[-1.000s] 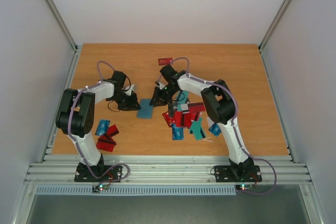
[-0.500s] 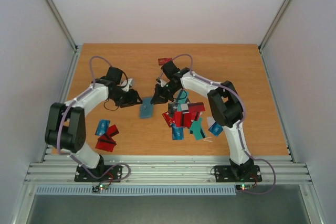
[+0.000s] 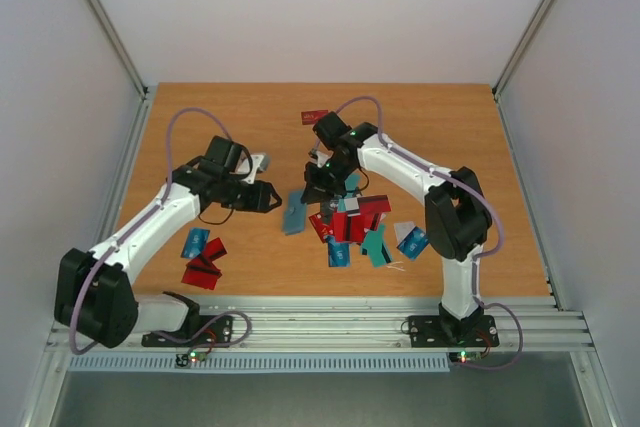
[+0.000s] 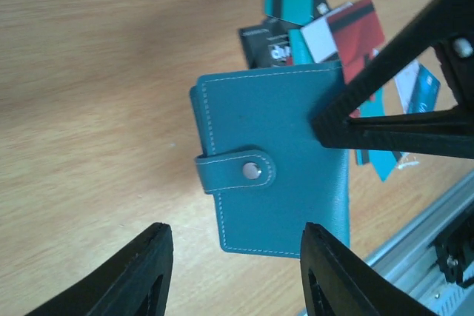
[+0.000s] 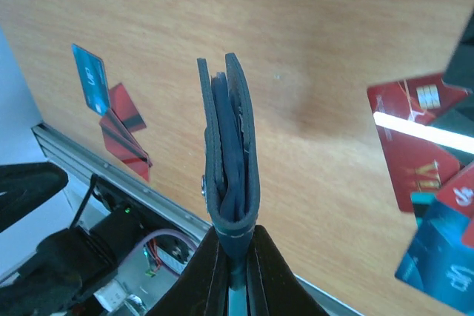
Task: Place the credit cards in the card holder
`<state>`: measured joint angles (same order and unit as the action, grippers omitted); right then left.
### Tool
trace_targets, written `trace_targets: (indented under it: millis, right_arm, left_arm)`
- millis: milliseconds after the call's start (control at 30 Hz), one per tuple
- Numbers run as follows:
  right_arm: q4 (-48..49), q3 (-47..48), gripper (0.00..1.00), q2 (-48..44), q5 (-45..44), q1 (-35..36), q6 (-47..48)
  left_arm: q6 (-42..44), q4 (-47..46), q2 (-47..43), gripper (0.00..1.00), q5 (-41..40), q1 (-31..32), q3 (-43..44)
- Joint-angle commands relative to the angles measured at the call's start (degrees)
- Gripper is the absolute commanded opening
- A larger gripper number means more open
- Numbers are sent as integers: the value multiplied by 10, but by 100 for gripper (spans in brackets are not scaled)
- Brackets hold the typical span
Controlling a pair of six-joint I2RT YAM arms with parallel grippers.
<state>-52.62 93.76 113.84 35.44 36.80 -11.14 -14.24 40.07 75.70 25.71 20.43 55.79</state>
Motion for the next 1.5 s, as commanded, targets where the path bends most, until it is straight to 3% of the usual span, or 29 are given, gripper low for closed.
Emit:
trace_targets:
  millis: [0, 400, 900, 1233, 1467]
  right_arm:
    - [-64, 0, 1, -40, -30, 17, -8]
    - [-143, 45, 1, -75, -53, 37, -16]
    - [-149, 42, 1, -97, -31, 51, -26]
    - [-150, 28, 1, -115, -25, 63, -37]
    - [-147, 20, 1, -114, -21, 70, -43]
  left_arm:
    - [0, -8, -31, 48, -27, 40, -8]
    - [-33, -4, -28, 39, -113, 153, 2]
    - [-84, -43, -16, 38, -181, 230, -16]
    - [-111, -13, -3, 23, -298, 267, -5]
    - [-120, -16, -14, 13, -317, 274, -6]
